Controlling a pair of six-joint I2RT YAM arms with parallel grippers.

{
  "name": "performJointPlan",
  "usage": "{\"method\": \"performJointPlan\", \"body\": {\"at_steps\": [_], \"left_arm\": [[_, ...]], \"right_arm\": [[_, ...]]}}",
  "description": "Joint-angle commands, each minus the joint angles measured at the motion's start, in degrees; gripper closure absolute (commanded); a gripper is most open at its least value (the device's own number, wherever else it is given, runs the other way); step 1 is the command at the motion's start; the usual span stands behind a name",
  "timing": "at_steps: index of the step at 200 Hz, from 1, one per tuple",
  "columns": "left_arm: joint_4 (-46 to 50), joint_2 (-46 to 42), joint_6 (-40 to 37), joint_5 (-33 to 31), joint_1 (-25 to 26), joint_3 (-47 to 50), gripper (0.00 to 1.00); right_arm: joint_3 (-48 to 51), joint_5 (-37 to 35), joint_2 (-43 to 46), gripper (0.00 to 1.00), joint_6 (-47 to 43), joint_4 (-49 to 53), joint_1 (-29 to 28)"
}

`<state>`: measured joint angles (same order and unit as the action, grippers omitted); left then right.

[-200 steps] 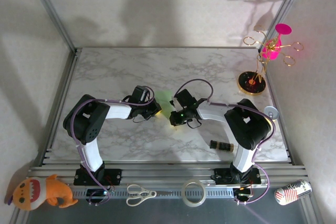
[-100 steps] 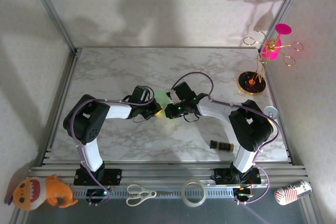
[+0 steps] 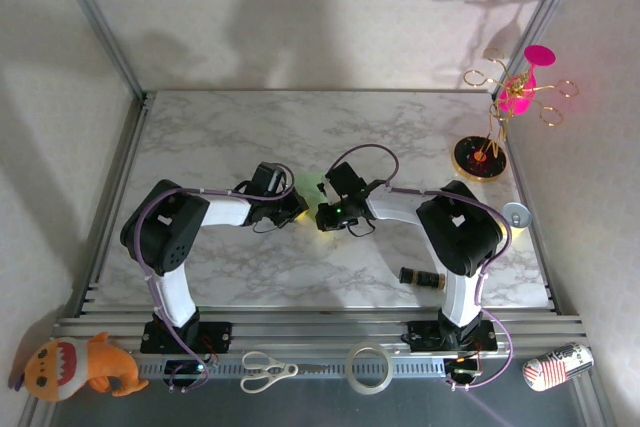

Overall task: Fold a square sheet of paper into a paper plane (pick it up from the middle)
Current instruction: Third fold the triangle at the center of the table.

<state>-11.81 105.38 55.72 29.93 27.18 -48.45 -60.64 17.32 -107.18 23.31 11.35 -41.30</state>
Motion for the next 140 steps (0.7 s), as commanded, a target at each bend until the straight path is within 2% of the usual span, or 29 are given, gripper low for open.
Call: {"method": "performJointPlan", "body": {"at_steps": [1, 23, 48, 140], "left_arm": [[-0.8, -3.3, -2.4, 2.3, -0.4, -0.8, 0.87], [-2.1, -5.8, -4.4, 2.3, -0.1, 0.5, 0.84], [-4.7, -6.2, -4.3, 3.2, 0.7, 3.1, 0.87], [-3.1, -0.7, -5.9, 4.0, 3.7, 0.8, 0.92]], "right_arm": [[0.3, -2.7, -1.7, 0.92, 0.4, 2.3, -0.2], [0.2, -3.0, -2.1, 0.93, 0.6, 2.6, -0.2], [0.0, -2.9, -2.7, 0.94, 0.8, 2.9, -0.3], [-0.4, -2.6, -3.5, 0.95, 1.2, 4.0, -0.2]]}}
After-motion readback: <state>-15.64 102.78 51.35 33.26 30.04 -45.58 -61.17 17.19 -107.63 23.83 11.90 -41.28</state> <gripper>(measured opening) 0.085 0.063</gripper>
